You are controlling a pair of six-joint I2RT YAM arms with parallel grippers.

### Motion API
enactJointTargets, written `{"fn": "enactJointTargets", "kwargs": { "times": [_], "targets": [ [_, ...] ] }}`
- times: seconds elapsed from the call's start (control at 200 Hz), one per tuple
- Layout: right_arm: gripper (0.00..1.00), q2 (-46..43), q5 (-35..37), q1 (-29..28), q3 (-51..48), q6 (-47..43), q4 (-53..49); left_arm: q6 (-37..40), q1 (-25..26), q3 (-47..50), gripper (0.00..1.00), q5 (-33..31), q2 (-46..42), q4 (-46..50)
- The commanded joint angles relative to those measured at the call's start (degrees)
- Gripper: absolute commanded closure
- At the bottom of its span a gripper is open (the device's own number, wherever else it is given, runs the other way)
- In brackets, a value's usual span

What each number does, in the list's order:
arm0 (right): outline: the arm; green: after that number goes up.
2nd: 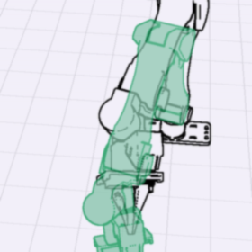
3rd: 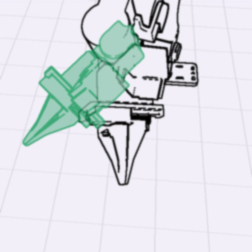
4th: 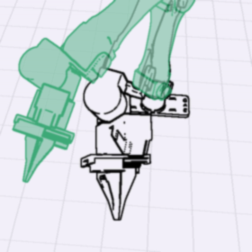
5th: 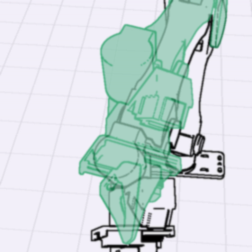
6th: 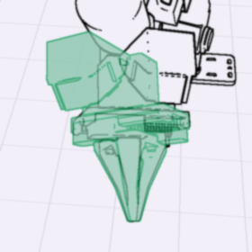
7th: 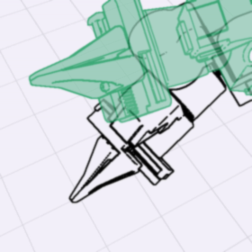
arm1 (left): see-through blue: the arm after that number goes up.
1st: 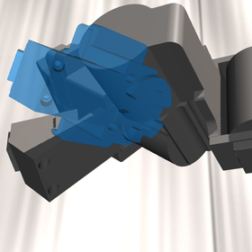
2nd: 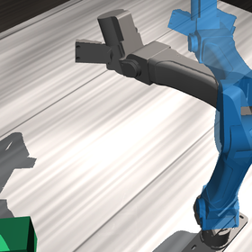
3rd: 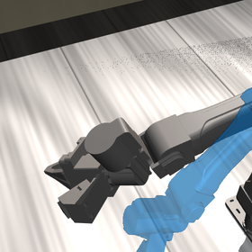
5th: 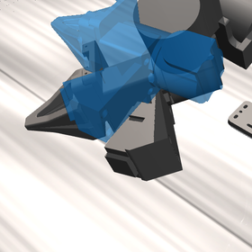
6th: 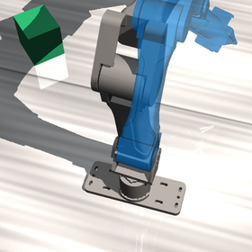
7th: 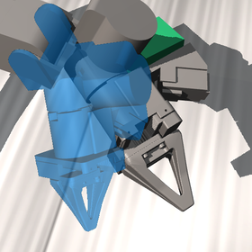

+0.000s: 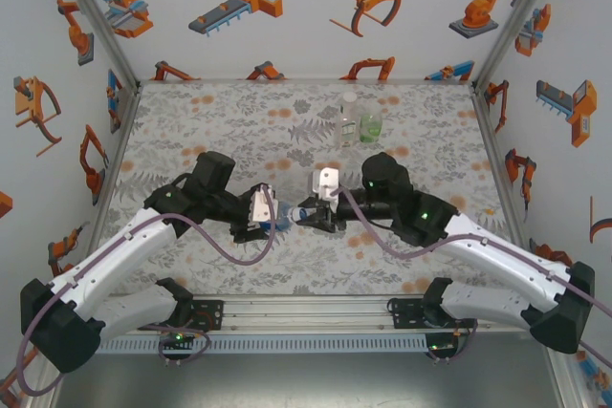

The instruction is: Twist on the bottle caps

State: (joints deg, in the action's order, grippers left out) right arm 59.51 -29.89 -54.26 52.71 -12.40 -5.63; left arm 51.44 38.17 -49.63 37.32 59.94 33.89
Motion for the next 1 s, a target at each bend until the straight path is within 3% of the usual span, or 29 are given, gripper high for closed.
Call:
{"fn": "enactJointTargets", "kwargs": {
  "times": [0.0,0.305,0.521,0.686,0.846,0.921,0.991],
  "targets": [
    [1.00,0.73,7.19,-0.38,-3.40,26.74,3.37,-1.34,-0.03,-0.30,1.00,4.09,-2.21,-5.27],
    [1.00,4.61,22.18,-0.34,0.62,68.57,-8.20,-4.13,-0.35,0.15,1.00,-0.16,-2.48,-8.00],
    [0.92,7.15,21.86,-0.21,0.88,87.44,-8.39,-4.92,-0.40,0.51,1.00,-1.11,-2.74,-9.18],
    [0.88,8.51,19.76,-0.23,0.54,89.22,-4.86,-4.95,-0.45,0.50,1.00,-1.20,-2.85,-9.25],
    [0.69,6.59,22.98,0.80,2.79,85.28,-8.59,-5.09,-0.39,0.56,1.00,-1.36,-3.05,-9.19],
    [0.52,5.47,24.89,1.49,5.46,78.40,-11.64,-5.01,-0.44,0.58,1.00,-1.73,-3.16,-9.15],
    [0.46,4.69,24.71,2.69,8.20,72.55,-12.88,-4.97,-0.47,0.58,1.00,-1.64,-3.08,-9.15]
  ]
}}
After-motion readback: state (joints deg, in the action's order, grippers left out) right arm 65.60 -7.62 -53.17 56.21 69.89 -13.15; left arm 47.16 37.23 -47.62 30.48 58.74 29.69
